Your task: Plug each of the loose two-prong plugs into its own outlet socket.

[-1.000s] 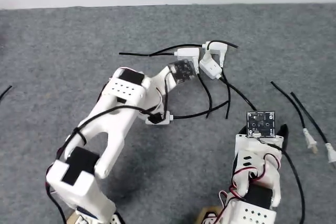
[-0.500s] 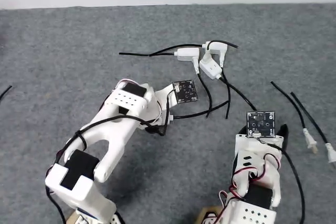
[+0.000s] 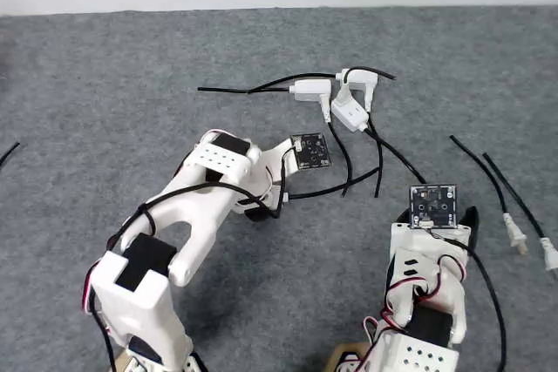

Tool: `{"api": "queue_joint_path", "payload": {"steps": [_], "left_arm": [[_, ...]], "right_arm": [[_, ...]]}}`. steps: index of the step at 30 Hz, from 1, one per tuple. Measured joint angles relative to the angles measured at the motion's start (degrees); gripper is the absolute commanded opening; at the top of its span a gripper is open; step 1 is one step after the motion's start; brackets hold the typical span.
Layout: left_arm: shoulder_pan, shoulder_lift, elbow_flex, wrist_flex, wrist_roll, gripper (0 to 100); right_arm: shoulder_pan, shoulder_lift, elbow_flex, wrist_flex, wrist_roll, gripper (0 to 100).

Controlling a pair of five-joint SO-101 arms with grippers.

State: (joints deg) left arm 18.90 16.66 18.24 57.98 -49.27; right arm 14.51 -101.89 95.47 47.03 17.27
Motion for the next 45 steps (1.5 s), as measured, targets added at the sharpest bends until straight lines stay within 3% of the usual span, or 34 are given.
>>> {"api": "queue_joint_path", "payload": {"steps": [2,9,18,21,28,35,37,42,45], "left_arm": [[1.05,0.00,-0.35,1.14,-0.53,1],[5.01,0.09,-3.08,11.52,-5.80,1],[9.41,-4.84,-1.23,16.18,-5.89,1],[10.99,-7.91,3.08,15.30,-4.48,1],[11.52,-9.67,13.19,4.75,-2.29,1],[11.52,-10.20,13.98,2.29,-2.20,1],[11.52,-10.20,13.98,2.29,-2.02,4],[11.52,-10.20,13.98,2.29,5.27,27],[11.43,-10.20,13.98,2.20,6.15,28]], "right_arm": [[0.00,0.00,0.00,0.00,0.00,29.2],[0.00,0.00,0.00,0.00,0.00,29.2],[0.00,0.00,0.00,0.00,0.00,29.2],[0.00,0.00,0.00,0.00,0.00,29.2],[0.00,0.00,0.00,0.00,0.00,29.2],[-0.09,0.00,0.00,0.00,0.00,29.2],[-0.09,0.00,0.00,0.00,0.00,29.2],[-0.09,0.00,0.00,0.00,0.35,29.2],[-0.09,0.00,0.00,0.00,1.23,29.2]]}}
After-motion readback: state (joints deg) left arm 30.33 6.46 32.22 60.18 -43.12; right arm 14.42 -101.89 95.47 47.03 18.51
